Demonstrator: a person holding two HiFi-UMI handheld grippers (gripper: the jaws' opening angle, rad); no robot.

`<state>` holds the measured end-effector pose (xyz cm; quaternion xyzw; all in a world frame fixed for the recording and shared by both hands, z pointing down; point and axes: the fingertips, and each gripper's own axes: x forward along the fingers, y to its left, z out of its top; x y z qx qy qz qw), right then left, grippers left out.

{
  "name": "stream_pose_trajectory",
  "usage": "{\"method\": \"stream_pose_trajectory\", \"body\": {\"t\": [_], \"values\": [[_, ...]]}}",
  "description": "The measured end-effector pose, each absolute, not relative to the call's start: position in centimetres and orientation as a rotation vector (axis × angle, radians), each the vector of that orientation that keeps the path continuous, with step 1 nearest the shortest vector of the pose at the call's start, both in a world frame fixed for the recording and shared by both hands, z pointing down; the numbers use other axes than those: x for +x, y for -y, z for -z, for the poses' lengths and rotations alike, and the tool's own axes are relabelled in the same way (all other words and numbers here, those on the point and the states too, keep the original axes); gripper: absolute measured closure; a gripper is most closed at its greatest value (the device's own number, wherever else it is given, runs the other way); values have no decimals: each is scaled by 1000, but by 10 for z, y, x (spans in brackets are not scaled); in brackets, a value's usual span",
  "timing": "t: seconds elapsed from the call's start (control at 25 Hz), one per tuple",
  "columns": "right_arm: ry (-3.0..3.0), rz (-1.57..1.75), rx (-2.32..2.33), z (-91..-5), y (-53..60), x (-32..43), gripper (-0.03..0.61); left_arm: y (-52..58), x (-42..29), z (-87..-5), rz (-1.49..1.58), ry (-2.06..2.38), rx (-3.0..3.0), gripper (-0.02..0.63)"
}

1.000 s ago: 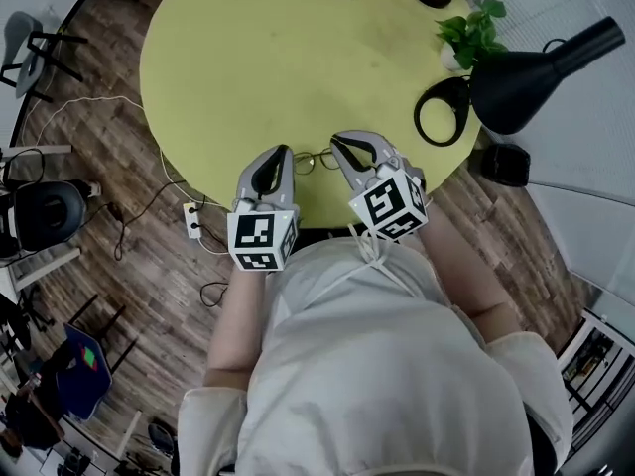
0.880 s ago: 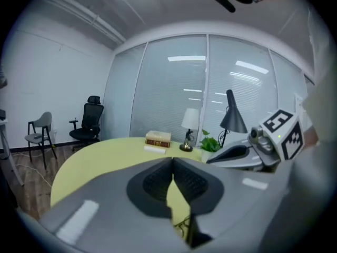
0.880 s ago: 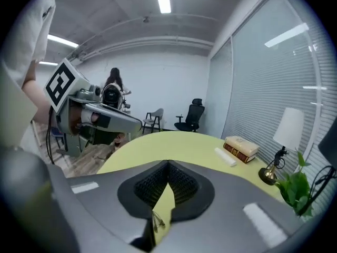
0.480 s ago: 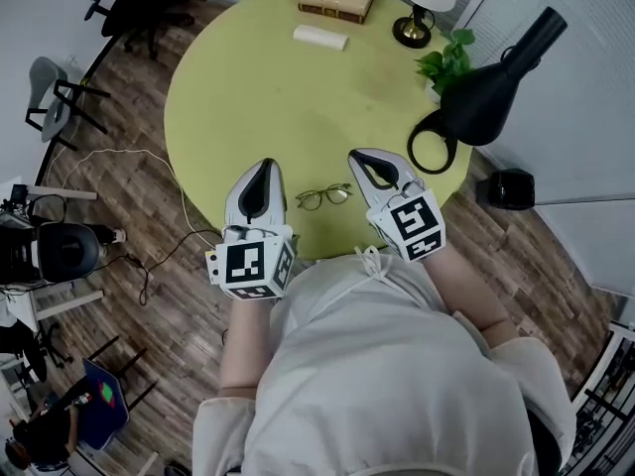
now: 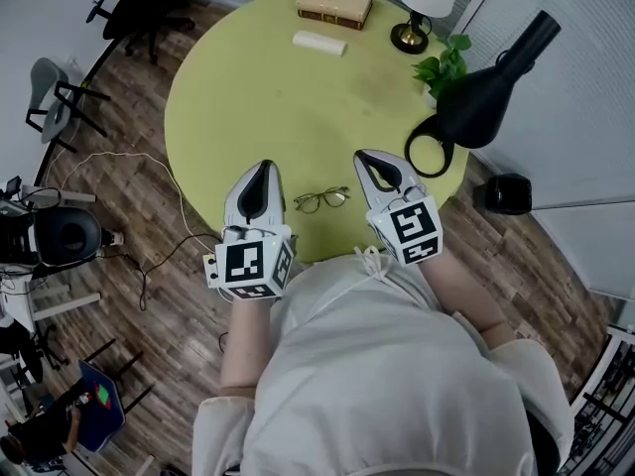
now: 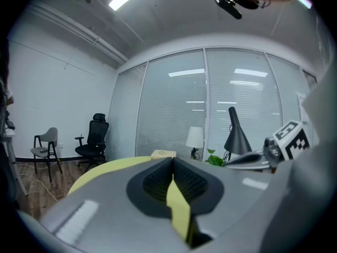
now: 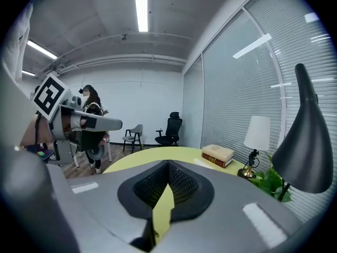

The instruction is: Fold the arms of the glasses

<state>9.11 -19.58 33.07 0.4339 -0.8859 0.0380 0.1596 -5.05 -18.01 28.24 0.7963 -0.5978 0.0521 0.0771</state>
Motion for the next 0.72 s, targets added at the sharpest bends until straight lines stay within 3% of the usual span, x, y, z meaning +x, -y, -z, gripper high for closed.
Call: {"method": "stream_pose_trajectory", "body": {"t": [0.72], "values": [[2515, -77, 1201, -333, 195, 81, 580, 181, -42, -290, -174, 1750, 2390, 607]]}}
